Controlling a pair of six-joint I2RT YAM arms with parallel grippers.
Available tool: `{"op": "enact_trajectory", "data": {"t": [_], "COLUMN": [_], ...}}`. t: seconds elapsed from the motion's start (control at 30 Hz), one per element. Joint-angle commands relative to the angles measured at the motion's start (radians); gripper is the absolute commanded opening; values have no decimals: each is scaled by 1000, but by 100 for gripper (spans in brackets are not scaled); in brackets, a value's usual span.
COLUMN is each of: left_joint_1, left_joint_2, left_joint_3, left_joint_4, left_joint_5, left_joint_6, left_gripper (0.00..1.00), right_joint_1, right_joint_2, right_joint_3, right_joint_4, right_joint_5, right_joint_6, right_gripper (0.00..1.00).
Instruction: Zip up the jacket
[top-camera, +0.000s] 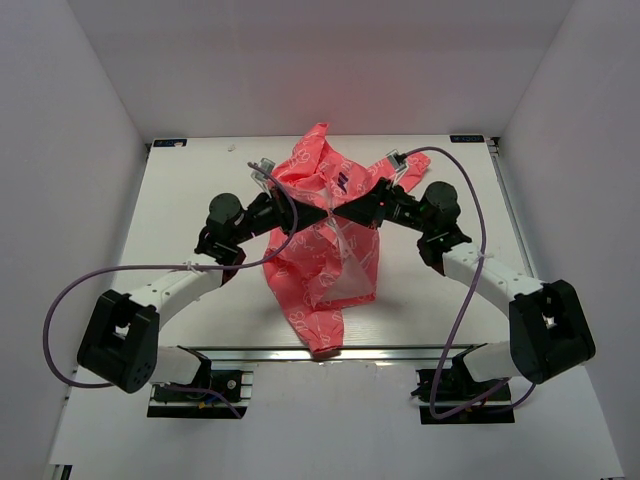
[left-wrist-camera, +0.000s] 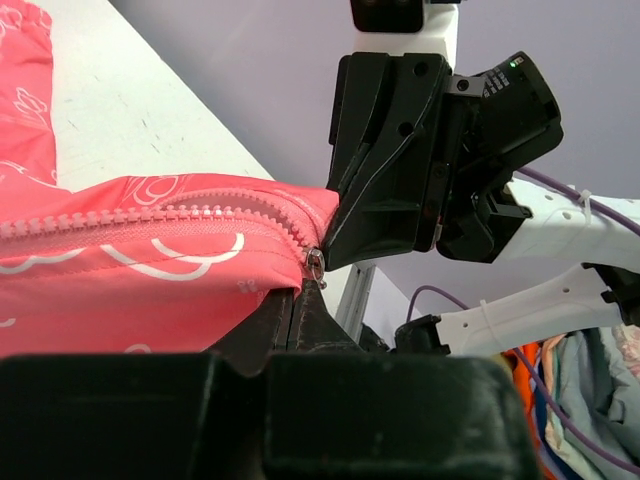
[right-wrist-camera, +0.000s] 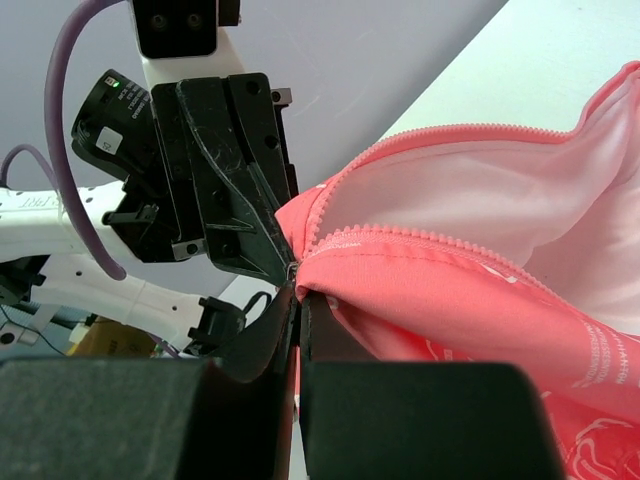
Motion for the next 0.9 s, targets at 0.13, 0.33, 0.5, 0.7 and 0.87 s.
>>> {"op": "enact_trajectory", "data": {"t": [0.13, 0.33, 0.5, 0.7, 0.87], "left_joint_1": [-29, -32, -32, -32, -32], "left_joint_2": [-65, -39, -21, -30, -45], "left_joint_3": [27, 26, 17, -37, -34], "left_joint_4": [-123, -123, -27, 55, -2], "left_joint_5": [62, 44, -23, -65, -85], "left_joint_6": [104, 70, -22, -94, -62], "left_gripper": [0, 0, 0, 0, 0], "right_joint_1": [25, 30, 33, 37, 34], "right_joint_2": [16, -7, -56, -71, -113], "right_joint_3": [100, 97, 37, 25, 9], "right_joint_4": [43, -108, -157, -264, -345], "right_joint_5": [38, 26, 19, 1, 19], "right_joint_6": [-11, -91, -92, -114, -149], "right_gripper": [0, 22, 43, 56, 64]}}
